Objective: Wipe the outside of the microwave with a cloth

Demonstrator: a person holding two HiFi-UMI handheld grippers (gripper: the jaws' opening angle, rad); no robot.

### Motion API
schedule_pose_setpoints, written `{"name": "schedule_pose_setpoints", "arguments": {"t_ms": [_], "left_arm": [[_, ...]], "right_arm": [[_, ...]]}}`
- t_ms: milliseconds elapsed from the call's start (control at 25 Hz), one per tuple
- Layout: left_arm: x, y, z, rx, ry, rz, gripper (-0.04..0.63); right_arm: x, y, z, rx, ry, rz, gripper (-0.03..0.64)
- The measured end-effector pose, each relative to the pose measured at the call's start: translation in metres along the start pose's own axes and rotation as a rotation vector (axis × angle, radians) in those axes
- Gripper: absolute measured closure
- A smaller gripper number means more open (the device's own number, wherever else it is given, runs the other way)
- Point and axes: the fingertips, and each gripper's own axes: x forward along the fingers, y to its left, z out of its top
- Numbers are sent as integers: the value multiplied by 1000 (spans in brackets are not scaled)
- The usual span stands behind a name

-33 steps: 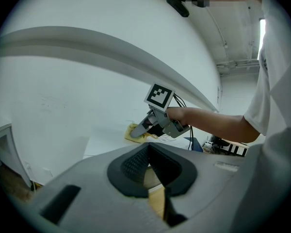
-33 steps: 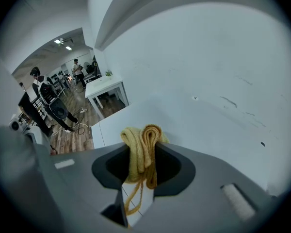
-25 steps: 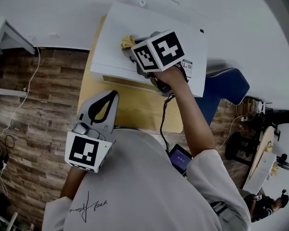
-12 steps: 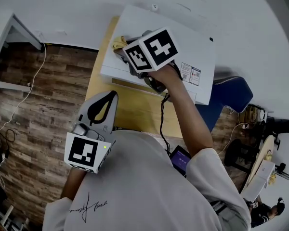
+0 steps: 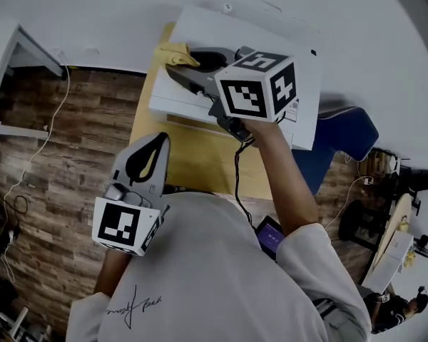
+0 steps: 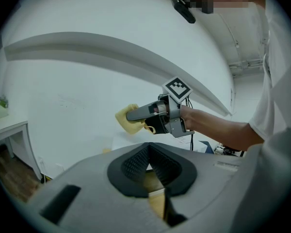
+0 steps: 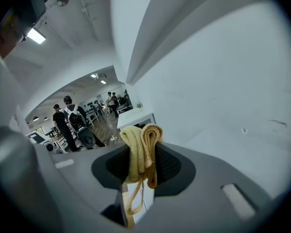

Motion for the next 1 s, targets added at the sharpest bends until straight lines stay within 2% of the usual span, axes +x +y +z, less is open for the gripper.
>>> {"name": "schedule_pose_setpoints", "arguments": {"t_ms": [240, 360, 640, 1000], "left_arm": [[-2, -18, 0, -1, -8, -43, 606], [1, -28, 5, -18, -23, -78, 606], [4, -47, 10, -5, -46, -114, 606], [5, -48, 13, -20, -87, -113, 606]], "right_arm": [[-55, 1, 1, -64, -107, -83, 495], [-81, -2, -4, -69, -142, -131, 495], [-137, -1, -21, -65, -223, -221, 495], [-191, 7, -52, -54, -287, -351, 497]]}}
